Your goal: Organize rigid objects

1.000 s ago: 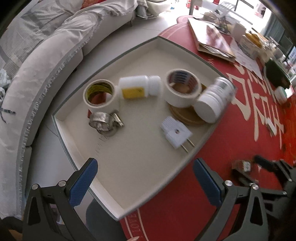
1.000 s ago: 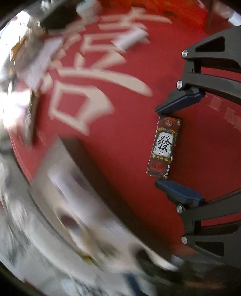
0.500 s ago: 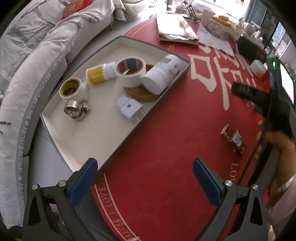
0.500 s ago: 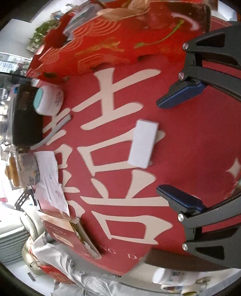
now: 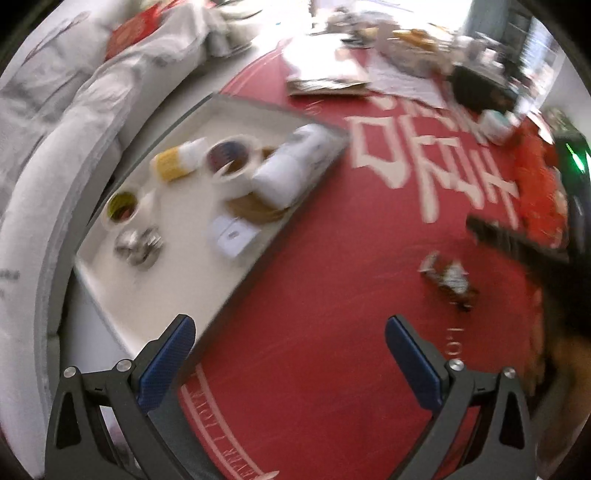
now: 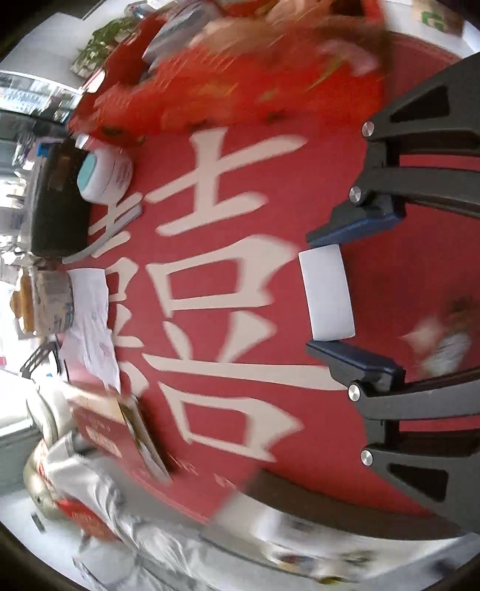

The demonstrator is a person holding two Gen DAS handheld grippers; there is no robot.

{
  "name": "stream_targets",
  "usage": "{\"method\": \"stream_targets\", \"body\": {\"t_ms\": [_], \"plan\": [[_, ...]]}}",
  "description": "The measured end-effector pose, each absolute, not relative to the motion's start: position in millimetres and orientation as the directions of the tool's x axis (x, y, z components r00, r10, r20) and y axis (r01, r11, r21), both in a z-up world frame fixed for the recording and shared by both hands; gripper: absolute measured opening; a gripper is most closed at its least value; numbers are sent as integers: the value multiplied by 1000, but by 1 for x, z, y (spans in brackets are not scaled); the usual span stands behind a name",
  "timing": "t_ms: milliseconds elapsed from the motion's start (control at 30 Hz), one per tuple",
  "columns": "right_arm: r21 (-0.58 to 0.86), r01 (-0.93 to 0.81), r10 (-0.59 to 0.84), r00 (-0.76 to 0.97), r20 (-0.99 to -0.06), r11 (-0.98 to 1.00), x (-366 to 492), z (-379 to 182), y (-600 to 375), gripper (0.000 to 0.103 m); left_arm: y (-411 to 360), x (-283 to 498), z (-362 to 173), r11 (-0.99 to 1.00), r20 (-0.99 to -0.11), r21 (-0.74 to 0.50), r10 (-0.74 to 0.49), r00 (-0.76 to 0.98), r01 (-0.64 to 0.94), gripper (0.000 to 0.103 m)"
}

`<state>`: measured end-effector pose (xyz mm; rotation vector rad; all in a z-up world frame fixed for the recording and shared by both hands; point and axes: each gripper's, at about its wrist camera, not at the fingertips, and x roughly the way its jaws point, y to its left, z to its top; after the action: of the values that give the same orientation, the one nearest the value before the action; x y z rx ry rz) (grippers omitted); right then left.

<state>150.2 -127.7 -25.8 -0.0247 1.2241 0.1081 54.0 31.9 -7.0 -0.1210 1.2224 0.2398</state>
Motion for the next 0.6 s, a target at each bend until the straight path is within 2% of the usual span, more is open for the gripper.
{"method": "stream_targets", "body": {"t_ms": [133, 333, 467, 600], "plan": [[43, -118, 82, 343, -936, 992, 102, -8, -157, 53, -14, 71, -7, 995, -915, 80, 98, 392, -61, 103], [80, -40, 89, 297, -951, 996, 56, 1, -202, 53, -74, 99, -33, 973, -905, 128, 36, 423, 192, 103], [99, -1, 95, 276, -956, 995, 43, 0, -216, 53, -94, 111, -62, 948, -916, 167, 47, 398, 272, 103], [109, 9, 102, 267, -958, 994, 37, -1, -219, 53, -95, 119, -73, 952, -922, 134, 18, 388, 276, 103]]}}
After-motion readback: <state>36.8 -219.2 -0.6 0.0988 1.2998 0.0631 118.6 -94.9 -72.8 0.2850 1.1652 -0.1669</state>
